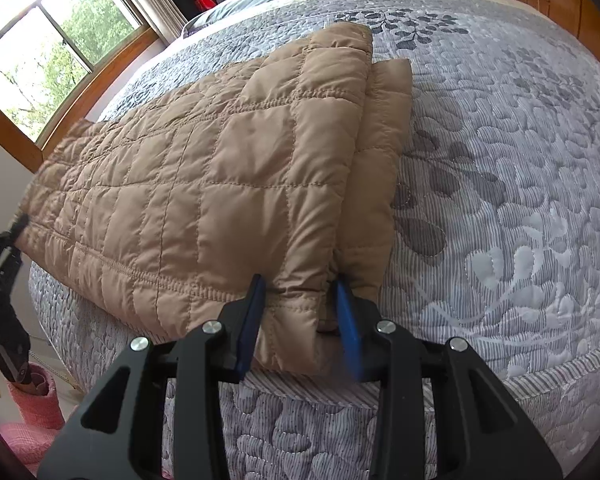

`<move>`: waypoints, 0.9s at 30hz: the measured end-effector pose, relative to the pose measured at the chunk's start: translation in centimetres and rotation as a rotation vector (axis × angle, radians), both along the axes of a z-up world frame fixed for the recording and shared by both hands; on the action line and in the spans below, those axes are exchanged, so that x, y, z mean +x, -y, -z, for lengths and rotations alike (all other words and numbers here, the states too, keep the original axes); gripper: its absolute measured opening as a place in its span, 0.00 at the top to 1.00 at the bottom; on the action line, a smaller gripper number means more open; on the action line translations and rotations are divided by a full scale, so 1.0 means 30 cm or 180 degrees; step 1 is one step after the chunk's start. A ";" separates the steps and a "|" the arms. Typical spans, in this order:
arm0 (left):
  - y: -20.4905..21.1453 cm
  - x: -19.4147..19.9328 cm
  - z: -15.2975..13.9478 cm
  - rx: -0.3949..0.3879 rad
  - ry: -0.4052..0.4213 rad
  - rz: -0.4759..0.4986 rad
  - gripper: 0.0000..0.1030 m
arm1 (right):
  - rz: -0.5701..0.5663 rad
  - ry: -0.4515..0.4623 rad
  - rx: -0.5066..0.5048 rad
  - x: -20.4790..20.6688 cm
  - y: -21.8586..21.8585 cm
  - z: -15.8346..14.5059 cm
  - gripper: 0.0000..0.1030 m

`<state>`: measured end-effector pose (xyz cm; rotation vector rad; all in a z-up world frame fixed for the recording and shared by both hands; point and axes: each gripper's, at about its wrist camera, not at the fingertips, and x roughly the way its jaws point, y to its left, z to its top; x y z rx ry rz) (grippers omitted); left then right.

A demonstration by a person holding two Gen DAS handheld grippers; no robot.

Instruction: Fold large clothes

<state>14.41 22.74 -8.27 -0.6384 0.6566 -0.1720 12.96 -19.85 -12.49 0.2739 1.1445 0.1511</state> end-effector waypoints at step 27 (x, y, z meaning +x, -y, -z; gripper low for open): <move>0.645 0.078 -0.128 0.0849 0.0434 0.1772 0.87 | -0.0032 -0.0003 -0.0003 -0.002 0.002 -0.005 0.65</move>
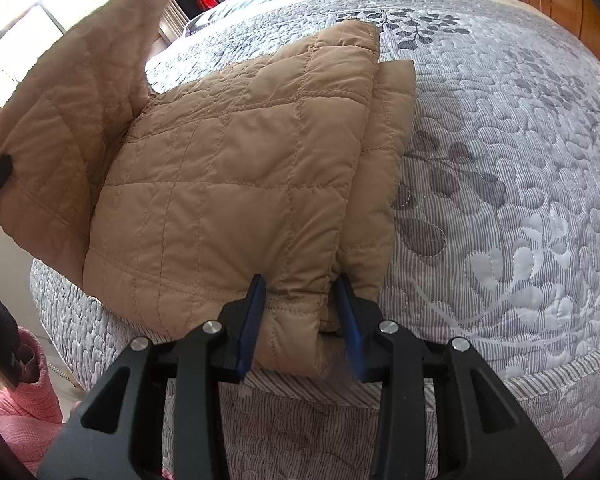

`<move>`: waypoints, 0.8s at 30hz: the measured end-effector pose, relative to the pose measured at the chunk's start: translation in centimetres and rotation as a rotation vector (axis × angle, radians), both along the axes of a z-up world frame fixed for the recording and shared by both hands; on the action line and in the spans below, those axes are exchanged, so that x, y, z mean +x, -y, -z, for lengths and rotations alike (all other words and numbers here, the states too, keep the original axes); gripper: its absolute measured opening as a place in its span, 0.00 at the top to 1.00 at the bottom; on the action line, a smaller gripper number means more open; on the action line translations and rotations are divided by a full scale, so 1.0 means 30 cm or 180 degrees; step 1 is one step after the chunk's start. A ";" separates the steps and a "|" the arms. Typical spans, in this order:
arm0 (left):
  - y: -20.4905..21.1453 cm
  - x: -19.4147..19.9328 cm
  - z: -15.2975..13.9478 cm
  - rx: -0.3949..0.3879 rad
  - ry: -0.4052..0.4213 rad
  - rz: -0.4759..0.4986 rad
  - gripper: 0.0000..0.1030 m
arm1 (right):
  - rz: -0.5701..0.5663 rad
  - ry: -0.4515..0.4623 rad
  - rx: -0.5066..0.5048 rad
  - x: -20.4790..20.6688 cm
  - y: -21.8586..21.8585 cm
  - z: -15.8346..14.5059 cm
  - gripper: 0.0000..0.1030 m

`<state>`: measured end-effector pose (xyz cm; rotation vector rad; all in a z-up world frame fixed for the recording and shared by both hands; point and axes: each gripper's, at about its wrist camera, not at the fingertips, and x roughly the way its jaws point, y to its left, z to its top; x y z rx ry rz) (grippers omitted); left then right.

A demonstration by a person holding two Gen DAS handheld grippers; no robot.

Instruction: Fold large clothes

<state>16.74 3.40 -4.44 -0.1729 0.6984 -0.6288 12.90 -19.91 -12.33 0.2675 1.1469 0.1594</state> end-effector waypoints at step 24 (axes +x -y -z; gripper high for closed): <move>0.081 0.102 0.265 0.0032 -0.0886 0.0545 0.76 | 0.0001 -0.0072 -0.0077 0.025 0.002 -0.027 0.61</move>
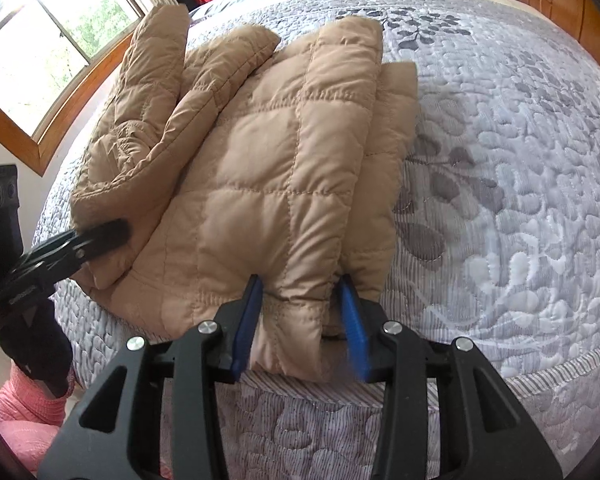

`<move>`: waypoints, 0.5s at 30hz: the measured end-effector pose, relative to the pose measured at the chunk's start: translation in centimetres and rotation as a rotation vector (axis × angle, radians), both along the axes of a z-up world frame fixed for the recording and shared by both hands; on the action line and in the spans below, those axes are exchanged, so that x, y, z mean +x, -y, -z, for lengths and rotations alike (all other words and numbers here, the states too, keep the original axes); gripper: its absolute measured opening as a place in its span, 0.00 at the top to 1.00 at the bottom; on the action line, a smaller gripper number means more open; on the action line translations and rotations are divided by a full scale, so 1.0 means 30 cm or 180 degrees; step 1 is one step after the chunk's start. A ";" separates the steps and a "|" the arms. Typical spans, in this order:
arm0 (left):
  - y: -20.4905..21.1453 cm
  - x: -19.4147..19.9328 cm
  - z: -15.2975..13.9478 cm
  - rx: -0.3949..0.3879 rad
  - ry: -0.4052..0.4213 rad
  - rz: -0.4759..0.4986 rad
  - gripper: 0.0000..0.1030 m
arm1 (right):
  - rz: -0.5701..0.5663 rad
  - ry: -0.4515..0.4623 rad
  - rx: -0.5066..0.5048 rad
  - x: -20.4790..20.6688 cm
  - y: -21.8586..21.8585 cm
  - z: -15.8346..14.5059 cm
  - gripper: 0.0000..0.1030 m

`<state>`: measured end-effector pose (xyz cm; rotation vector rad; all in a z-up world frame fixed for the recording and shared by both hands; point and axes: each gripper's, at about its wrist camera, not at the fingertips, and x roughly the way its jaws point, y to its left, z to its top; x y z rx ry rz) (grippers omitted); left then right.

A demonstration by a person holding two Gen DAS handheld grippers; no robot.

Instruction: Fold large clothes

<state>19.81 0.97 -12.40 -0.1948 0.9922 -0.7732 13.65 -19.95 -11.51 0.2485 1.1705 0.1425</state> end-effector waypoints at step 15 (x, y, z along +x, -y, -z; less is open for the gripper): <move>-0.327 0.095 -0.130 0.0456 -0.0114 -0.1100 0.60 | -0.0264 -0.0126 0.0590 0.200 -0.128 -0.251 0.15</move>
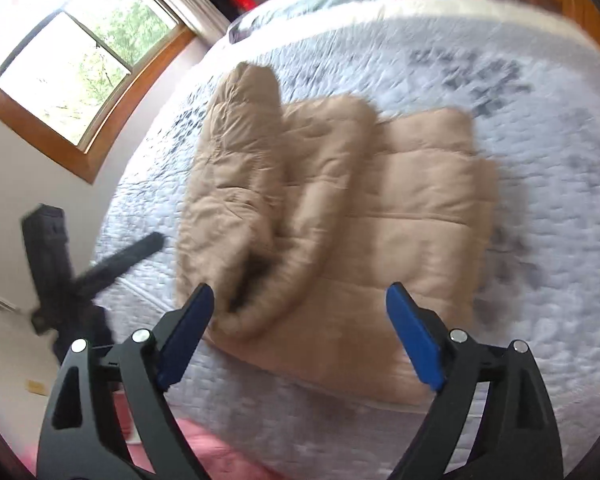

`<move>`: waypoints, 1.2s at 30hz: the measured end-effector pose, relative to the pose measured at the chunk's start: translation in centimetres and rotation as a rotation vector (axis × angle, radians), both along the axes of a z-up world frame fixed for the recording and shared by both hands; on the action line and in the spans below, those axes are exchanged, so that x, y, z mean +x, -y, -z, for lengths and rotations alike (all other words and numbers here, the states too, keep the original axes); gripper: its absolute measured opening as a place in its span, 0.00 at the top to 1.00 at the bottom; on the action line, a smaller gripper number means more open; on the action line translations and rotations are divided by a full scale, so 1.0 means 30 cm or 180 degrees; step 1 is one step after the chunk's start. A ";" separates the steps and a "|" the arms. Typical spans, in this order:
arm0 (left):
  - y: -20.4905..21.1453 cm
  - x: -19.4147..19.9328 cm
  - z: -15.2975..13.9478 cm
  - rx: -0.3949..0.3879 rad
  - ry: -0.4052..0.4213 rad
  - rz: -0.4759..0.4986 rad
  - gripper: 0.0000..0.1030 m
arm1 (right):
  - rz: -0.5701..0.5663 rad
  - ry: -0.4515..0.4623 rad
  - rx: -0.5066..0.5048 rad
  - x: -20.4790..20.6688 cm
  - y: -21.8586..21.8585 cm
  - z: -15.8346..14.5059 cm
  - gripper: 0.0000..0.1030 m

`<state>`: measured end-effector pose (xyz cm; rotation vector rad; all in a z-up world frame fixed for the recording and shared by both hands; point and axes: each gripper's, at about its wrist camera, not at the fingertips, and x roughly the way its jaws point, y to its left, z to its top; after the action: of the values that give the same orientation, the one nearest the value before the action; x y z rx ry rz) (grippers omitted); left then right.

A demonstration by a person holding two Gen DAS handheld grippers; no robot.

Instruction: Fold large clothes

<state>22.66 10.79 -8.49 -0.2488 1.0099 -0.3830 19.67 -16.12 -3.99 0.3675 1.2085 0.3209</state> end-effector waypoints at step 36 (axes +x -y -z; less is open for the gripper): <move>0.199 -0.010 -0.058 0.0139 0.0354 0.0307 0.59 | -0.0125 0.0528 -0.0253 -0.086 0.013 -0.098 0.82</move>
<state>22.37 4.83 -6.74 -0.1382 0.9218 -0.4570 17.07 -16.51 -1.04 0.2436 1.0632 0.3299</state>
